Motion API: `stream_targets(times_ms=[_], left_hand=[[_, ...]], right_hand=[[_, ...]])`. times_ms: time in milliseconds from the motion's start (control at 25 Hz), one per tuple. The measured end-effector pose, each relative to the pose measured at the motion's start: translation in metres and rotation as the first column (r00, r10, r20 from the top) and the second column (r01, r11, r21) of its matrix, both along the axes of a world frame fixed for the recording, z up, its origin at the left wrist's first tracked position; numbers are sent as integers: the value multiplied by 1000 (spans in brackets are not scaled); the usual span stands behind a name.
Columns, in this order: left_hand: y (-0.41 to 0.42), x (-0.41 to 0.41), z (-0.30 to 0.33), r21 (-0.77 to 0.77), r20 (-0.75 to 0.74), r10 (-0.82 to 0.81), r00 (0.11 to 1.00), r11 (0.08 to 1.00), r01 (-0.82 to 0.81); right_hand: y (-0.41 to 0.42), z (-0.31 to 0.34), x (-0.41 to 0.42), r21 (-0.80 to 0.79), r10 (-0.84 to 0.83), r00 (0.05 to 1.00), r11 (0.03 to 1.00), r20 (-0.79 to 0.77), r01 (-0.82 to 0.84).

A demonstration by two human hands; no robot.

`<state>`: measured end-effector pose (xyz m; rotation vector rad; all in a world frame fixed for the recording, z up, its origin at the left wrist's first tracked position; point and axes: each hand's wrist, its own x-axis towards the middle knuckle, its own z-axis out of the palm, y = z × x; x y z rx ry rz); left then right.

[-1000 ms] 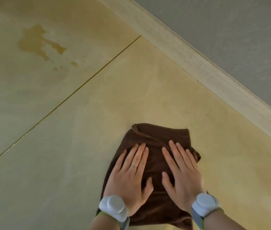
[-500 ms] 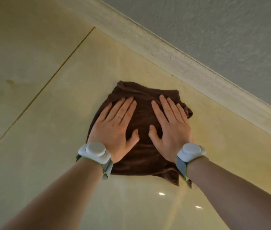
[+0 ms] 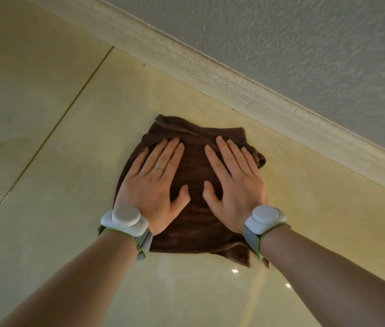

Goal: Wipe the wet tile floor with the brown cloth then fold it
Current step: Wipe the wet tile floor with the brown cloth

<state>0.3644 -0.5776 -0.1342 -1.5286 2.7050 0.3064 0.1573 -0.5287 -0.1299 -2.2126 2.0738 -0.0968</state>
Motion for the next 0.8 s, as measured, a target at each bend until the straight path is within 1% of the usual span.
stream_targets(times_ms=[120, 240, 280, 400, 480, 520, 600, 680, 800], left_hand=[[1, -2, -2, -27, 2, 2, 1000, 1000, -2], [21, -2, 1, -12, 29, 12, 1000, 1000, -12], [35, -1, 2, -1, 28, -3, 1000, 1000, 3], [106, 0, 8, 60, -15, -108, 994, 992, 109], [147, -3, 8, 121, -32, -176, 984, 977, 178], [158, -4, 7, 140, -30, -194, 980, 970, 197], [158, -8, 5, 132, -37, -218, 975, 966, 221], [138, -18, 5, 113, -45, -232, 972, 965, 235], [94, -51, 4, 83, -63, -221, 973, 971, 226]], right_hand=[[-2, -2, 1, -30, -4, 1000, 1000, -1, 4], [12, 0, 7, -32, -49, 998, 998, 25, 50], [27, 0, 11, -29, -79, 996, 996, 37, 80], [121, 5, 16, 46, -155, 987, 987, 44, 153], [170, 7, 13, 87, -166, 986, 982, 3, 165], [181, 5, 10, 98, -170, 985, 980, -26, 172], [182, 0, 2, 106, -189, 981, 976, -36, 192], [165, -2, -12, 98, -184, 983, 978, -17, 185], [126, -4, -44, 14, -220, 976, 975, -5, 220]])
